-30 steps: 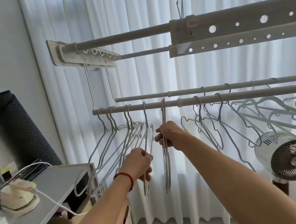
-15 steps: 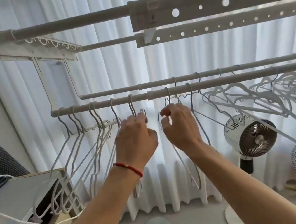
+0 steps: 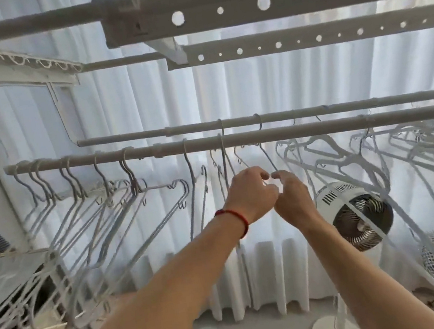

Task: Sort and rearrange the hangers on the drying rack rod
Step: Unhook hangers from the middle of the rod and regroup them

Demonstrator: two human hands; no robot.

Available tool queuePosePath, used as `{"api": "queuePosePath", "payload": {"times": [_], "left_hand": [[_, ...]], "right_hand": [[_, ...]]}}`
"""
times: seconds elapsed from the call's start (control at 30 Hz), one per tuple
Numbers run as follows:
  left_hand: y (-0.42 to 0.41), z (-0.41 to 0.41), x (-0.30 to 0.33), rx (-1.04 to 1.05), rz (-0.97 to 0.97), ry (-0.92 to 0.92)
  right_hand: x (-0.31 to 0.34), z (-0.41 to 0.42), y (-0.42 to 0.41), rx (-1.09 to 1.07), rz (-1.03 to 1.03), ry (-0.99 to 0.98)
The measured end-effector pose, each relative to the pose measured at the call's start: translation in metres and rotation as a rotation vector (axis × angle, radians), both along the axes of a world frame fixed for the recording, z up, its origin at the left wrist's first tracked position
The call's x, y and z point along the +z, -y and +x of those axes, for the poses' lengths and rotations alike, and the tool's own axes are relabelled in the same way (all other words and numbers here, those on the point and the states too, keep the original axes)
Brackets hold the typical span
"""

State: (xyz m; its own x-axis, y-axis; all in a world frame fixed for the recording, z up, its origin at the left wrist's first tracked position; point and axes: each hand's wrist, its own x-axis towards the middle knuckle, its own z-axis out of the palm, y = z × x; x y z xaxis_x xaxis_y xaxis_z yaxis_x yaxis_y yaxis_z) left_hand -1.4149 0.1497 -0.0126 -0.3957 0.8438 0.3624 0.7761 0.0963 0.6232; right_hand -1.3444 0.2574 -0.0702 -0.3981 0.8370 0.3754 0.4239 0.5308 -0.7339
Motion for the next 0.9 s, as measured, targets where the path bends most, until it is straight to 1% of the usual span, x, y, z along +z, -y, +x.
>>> {"api": "queuePosePath", "payload": {"times": [0.07,0.13,0.2,0.3,0.37,0.4,0.47,0.53,0.67,0.77,0.9], "left_hand": [[-0.023,0.001,0.001,0.086,-0.161,0.124],[-0.044,-0.002,-0.004,0.155,-0.218,0.278],[-0.058,-0.006,-0.01,0.228,-0.222,0.394],[-0.076,-0.011,-0.017,0.322,-0.189,0.575],[-0.085,-0.013,-0.021,0.349,-0.121,0.734],[-0.09,-0.017,-0.024,0.36,-0.084,0.77],[-0.094,-0.021,-0.026,0.363,-0.036,0.776],[-0.09,-0.023,-0.025,0.357,-0.042,0.762],[-0.076,-0.029,-0.026,0.395,-0.056,0.629],[-0.067,-0.034,-0.024,0.378,-0.07,0.586],[-0.056,-0.035,-0.022,0.385,-0.16,0.488]], "right_hand": [[-0.004,-0.004,-0.018,0.018,-0.003,0.004],[-0.006,-0.01,-0.032,0.011,-0.048,0.03],[-0.005,-0.016,-0.04,-0.026,-0.113,0.044],[-0.004,-0.025,-0.054,-0.024,-0.231,-0.008],[-0.004,-0.031,-0.062,0.078,-0.375,-0.056],[-0.004,-0.035,-0.065,0.16,-0.452,-0.106],[-0.002,-0.042,-0.068,0.278,-0.536,-0.174],[0.001,-0.048,-0.07,0.309,-0.544,-0.185],[0.002,-0.056,-0.069,0.403,-0.63,-0.181],[0.002,-0.061,-0.065,0.414,-0.652,-0.192],[0.014,-0.062,-0.057,0.338,-0.625,-0.195]]}}
